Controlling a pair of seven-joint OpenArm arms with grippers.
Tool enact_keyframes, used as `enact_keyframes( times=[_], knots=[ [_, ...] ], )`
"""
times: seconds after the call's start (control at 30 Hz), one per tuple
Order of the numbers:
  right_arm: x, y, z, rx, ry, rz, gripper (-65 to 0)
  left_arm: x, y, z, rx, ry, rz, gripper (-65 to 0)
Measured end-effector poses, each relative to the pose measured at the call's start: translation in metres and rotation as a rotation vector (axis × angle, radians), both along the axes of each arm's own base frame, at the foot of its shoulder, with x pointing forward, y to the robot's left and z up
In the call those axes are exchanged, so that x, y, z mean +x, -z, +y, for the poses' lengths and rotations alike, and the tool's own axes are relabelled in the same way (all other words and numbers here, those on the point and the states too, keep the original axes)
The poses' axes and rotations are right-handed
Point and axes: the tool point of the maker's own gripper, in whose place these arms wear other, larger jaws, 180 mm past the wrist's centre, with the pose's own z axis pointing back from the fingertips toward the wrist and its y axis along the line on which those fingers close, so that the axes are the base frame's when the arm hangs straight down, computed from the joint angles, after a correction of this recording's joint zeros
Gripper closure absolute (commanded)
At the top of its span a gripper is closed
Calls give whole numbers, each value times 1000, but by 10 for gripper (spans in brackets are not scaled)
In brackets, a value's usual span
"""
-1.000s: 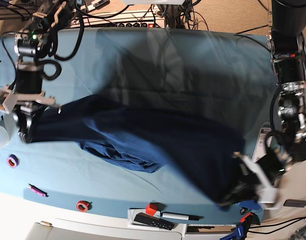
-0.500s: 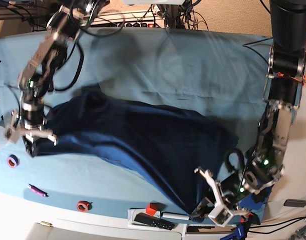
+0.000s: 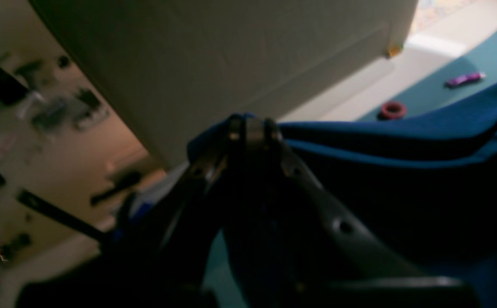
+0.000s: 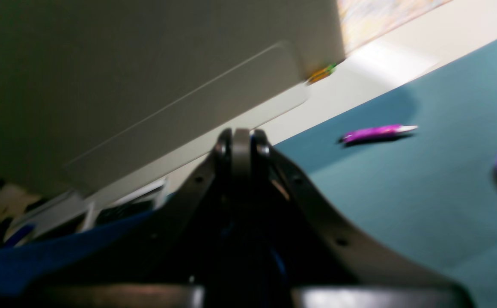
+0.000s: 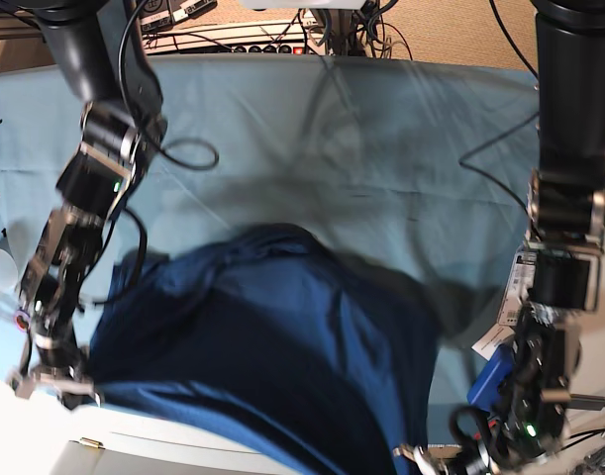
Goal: Layout the t-shirt on the table in an organized manner, then fold the t-shirt properly
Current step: 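Lift the t-shirt with both grippers and swing it to spread flat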
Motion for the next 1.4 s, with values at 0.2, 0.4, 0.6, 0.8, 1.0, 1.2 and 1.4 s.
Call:
enact_keyframes(
  times=[0.2, 0.4, 0.6, 0.8, 1.0, 1.2, 1.4],
  knots=[
    [7, -11, 8, 8, -51, 37, 0, 0, -1, 7, 5, -9, 62, 0],
    [-2, 17, 9, -11, -61, 120, 0, -11, 65, 4, -6, -7, 170, 0],
    [-16, 53, 6, -50, -53, 211, 0, -24, 116, -27, -20, 2, 203, 0],
    [-38, 100, 12, -42, -88, 335, 0, -32, 123, -51, -49, 58, 226, 0],
    [-76, 105, 48, -72, -286, 282, 0, -59, 98, -42, -172, 229, 225, 0],
    [-126, 45, 61, -279, -301, 147, 0, -99, 66, -4, -300, 291, 197, 0],
    [-172, 13, 85, -415, -321, 99, 0, -143, 59, 21, -294, 294, 161, 0]
  ],
)
